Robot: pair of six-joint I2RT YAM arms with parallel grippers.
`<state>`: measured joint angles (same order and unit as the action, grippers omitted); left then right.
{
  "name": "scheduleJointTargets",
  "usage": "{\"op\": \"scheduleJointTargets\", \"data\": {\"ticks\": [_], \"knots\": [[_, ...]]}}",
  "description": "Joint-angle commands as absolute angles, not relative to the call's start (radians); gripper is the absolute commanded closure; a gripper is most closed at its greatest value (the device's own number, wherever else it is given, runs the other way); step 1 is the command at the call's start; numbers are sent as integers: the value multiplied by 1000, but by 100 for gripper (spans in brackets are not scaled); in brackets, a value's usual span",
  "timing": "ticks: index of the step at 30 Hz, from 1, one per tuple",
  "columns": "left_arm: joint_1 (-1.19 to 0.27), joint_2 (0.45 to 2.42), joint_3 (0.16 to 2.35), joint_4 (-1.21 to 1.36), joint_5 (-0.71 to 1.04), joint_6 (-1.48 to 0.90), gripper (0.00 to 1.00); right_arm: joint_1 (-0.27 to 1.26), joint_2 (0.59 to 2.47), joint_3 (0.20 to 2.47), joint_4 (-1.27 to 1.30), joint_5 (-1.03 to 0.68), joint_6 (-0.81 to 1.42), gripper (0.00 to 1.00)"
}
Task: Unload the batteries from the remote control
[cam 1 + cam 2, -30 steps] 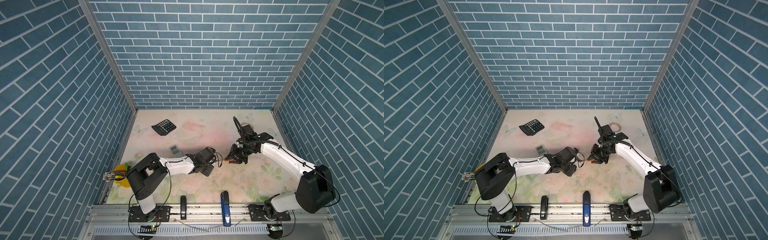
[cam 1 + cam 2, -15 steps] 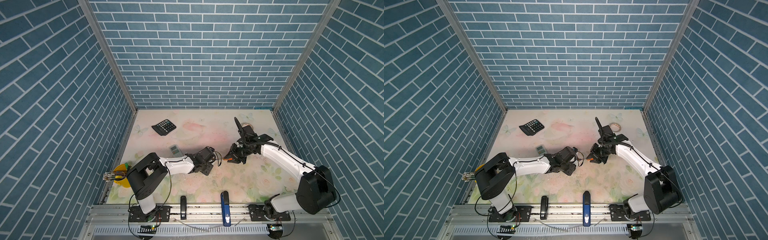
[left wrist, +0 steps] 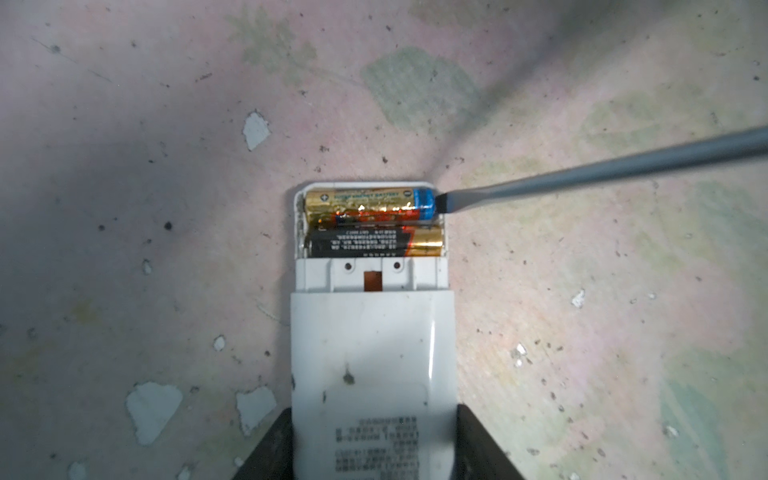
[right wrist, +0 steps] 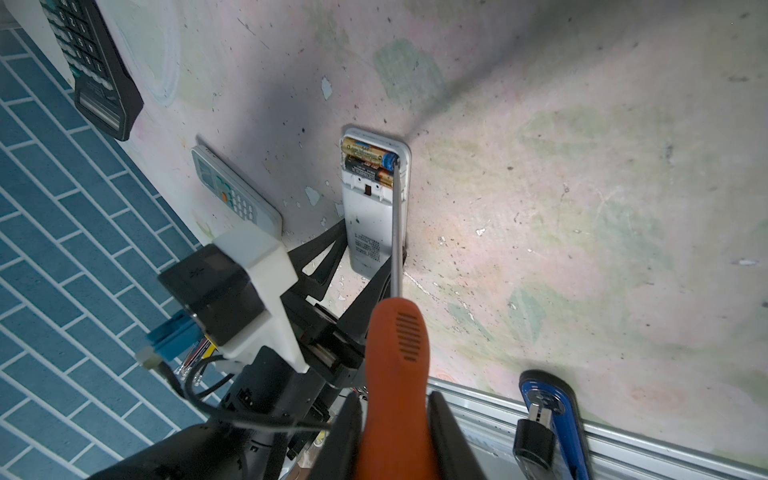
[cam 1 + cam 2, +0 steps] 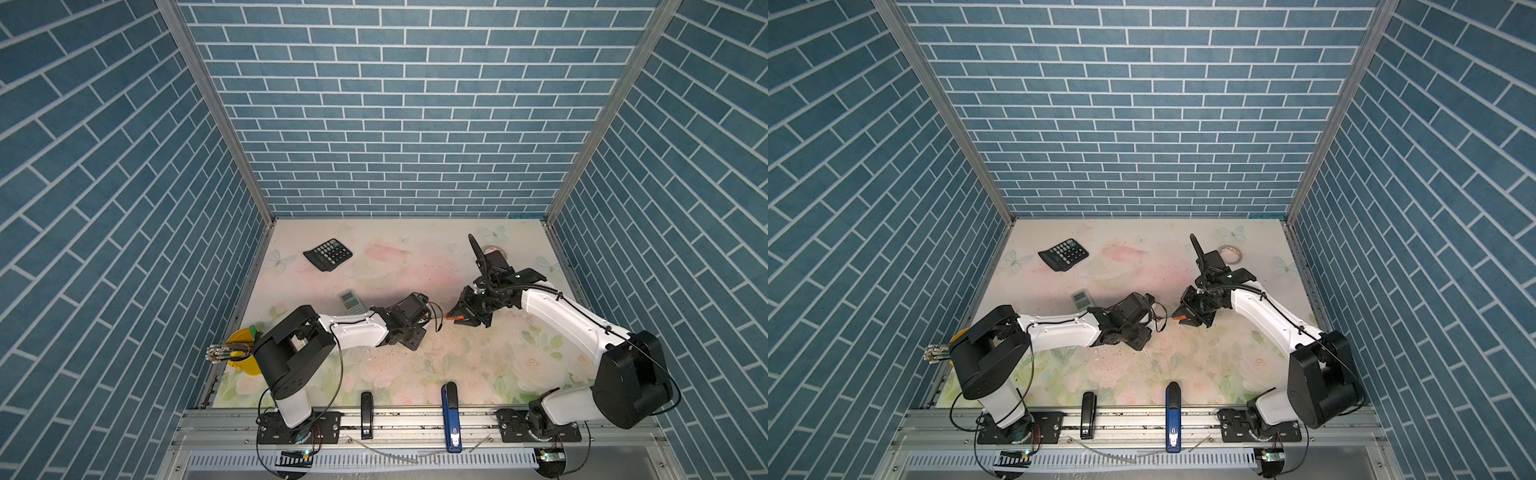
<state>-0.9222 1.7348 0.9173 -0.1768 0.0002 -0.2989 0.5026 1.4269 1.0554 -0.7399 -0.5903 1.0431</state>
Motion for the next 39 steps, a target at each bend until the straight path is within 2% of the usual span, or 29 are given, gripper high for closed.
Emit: {"op": "scheduleJointTargets", "data": {"ticks": [1,39], "knots": [[-942,1796,882,-191,127,-270,50,531,1413,1084,-546,-723,1000,100],[-952,1809,888,-190,135,-267,53,546,1425,1175,-561,-748,975,100]]}}
